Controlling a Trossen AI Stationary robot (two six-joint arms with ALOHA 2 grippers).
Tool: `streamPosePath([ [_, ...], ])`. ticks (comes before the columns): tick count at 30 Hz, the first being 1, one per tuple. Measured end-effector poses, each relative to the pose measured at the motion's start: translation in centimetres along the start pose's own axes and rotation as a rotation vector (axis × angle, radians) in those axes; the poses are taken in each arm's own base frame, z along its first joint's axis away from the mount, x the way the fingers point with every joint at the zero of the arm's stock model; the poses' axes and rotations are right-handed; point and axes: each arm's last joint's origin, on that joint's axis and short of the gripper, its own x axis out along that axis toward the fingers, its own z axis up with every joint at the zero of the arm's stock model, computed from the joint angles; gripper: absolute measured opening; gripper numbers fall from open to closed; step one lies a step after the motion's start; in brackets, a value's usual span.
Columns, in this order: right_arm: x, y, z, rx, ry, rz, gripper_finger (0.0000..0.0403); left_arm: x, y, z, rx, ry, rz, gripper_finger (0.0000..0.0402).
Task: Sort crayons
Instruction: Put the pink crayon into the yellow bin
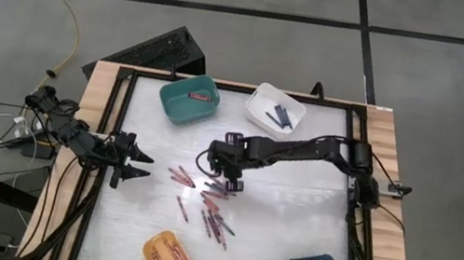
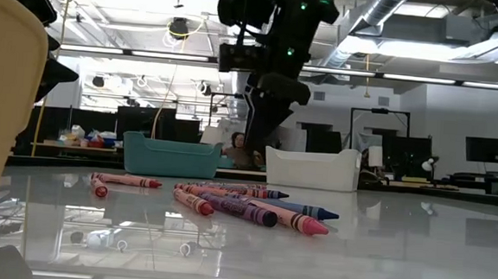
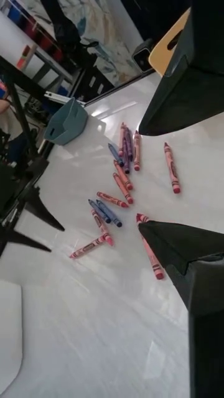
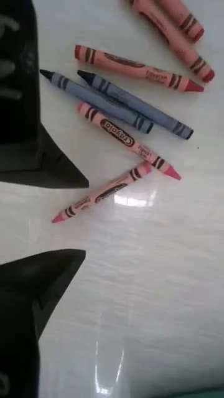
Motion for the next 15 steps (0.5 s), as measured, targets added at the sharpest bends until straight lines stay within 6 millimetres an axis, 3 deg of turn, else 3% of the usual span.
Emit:
streamPosePath([
  [4, 1.3, -0.6, -0.2, 0.009, 0.011, 0.033, 0.0175, 0.0, 0.0, 0.0, 0.007, 0.0, 0.0, 0.0228],
  [15, 4.5, 0.0, -0.6, -0.047, 0.061, 0.07, 0.0171, 0.0, 0.0, -0.1, 0.014, 0.012, 0.001, 0.0228],
])
